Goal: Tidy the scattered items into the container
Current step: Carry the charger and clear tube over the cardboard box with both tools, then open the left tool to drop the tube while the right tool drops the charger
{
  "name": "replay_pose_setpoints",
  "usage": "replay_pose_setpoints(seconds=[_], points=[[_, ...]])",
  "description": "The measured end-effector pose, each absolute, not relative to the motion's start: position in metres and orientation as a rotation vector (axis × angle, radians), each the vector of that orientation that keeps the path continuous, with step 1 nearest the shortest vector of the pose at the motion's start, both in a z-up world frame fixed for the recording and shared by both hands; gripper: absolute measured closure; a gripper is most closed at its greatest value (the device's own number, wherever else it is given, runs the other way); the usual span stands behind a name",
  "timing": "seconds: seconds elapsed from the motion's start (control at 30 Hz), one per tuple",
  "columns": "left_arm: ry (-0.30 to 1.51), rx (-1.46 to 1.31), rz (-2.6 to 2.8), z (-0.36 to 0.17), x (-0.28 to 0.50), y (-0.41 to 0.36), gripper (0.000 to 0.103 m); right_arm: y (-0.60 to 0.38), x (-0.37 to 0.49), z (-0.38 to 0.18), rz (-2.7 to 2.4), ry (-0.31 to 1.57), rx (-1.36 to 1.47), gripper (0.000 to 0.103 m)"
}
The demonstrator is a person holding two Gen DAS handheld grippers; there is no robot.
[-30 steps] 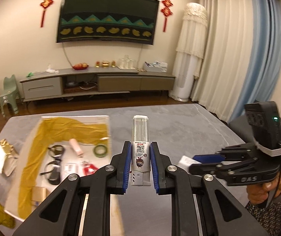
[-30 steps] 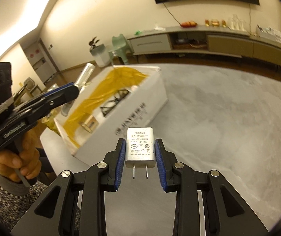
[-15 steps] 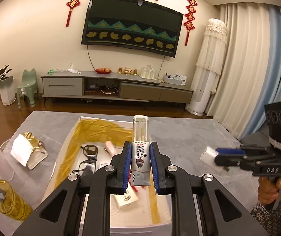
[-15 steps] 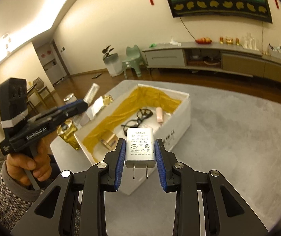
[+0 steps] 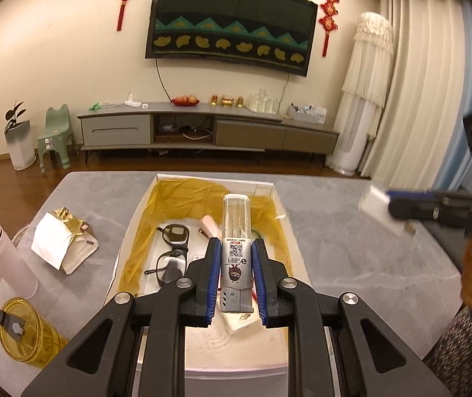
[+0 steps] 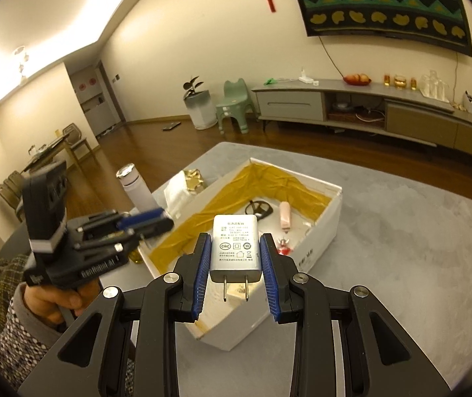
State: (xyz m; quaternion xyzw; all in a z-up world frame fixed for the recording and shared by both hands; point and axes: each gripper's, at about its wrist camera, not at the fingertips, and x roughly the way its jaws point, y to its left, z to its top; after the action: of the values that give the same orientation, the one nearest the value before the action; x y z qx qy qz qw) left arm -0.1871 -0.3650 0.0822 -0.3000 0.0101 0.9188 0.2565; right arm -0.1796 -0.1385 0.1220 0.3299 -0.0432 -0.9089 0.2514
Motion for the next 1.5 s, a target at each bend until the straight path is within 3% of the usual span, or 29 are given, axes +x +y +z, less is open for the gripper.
replay_pose_setpoints(seconds=[0.4,0.93,1.37,1.5], points=[[0.201,-0.885,2.472,0.063,-0.190,-0.353,0.083,-0.170,-0.221,0.124,-2.458,-0.042,0.945,0.071],[0.190,-0.971,2.388,0.040,-0.203,-0.349,0.083,-0.196,-0.271,0.085,-2.369,-0.061,1.162,0.071],[0.159,-1.014,2.402,0.034,-0.210,-0.359,0.082,-0.216,-0.244,0.055,-2.234,0.112,1.265,0.070],[0.126,-1.030,2.437,0.035,-0.214,-0.366,0.061,-0.209,-0.244,0.052,-2.245,0.072,1.289,0.070]])
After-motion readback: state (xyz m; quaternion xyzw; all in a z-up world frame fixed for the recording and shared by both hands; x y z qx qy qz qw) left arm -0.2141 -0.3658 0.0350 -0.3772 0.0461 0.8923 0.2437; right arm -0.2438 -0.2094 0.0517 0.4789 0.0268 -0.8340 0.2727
